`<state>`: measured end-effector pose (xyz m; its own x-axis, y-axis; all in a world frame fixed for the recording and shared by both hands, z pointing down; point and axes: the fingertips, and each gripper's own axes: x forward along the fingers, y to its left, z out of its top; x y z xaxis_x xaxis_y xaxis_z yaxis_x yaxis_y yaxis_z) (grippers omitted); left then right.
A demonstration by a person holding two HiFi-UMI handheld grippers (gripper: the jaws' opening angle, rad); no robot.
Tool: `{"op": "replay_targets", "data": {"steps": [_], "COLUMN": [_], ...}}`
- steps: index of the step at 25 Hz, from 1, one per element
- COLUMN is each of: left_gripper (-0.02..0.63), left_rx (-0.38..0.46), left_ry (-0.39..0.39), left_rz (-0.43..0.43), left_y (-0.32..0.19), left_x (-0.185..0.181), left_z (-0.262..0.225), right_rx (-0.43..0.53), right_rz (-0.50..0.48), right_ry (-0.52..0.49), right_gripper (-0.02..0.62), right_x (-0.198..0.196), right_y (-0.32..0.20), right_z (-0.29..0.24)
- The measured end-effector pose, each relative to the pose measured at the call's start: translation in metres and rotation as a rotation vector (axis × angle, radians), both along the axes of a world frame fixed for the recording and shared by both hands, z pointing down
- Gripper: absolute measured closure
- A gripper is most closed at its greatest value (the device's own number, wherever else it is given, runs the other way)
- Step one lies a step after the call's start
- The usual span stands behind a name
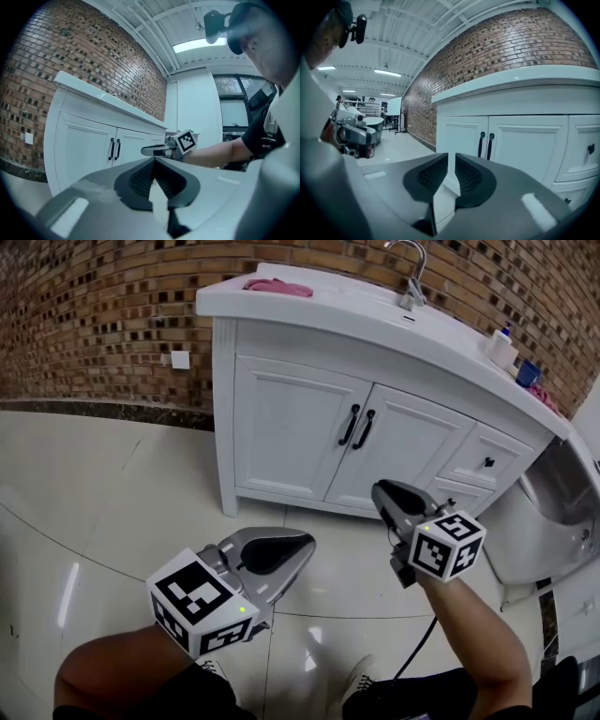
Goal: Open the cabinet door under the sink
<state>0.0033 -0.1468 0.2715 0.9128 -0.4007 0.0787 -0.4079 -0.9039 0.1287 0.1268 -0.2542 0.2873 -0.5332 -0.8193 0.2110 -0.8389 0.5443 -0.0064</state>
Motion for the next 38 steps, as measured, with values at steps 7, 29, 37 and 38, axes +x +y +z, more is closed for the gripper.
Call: {"op": "replay_targets", "data": {"steps": [7,29,37,38], "left_gripper": [0.6,0.6,0.6,0.6], "left_rx": [-0.007,-0.055,-0.069,-0.068], "left_ry": [0.017,-0.004,-0.01,-0.009], "left_rz": [0.002,-0.031,-0.033,-0.031], "left_y": [-0.008,-0.051,-0.055,-0.054], "left_x": [0.008,0.01,0.006,0.006], "left_z": [0.0,0.022,0.024,0.023], "right_rx": [0.066,0.136,0.128,0.127], "right_rz": [0.113,0.27,0.314,0.313], "right_ry": [-0.022,-0.07,-0.087,-0.087], "right_gripper": [0.491,0.473,0.558,0.558], "right_x": [0.01,0.037,0.042,0.042], "right_y": [-0.057,-0.18,-0.182,-0.181], "right_z": [0.007,0.035,0.036,0.036]}}
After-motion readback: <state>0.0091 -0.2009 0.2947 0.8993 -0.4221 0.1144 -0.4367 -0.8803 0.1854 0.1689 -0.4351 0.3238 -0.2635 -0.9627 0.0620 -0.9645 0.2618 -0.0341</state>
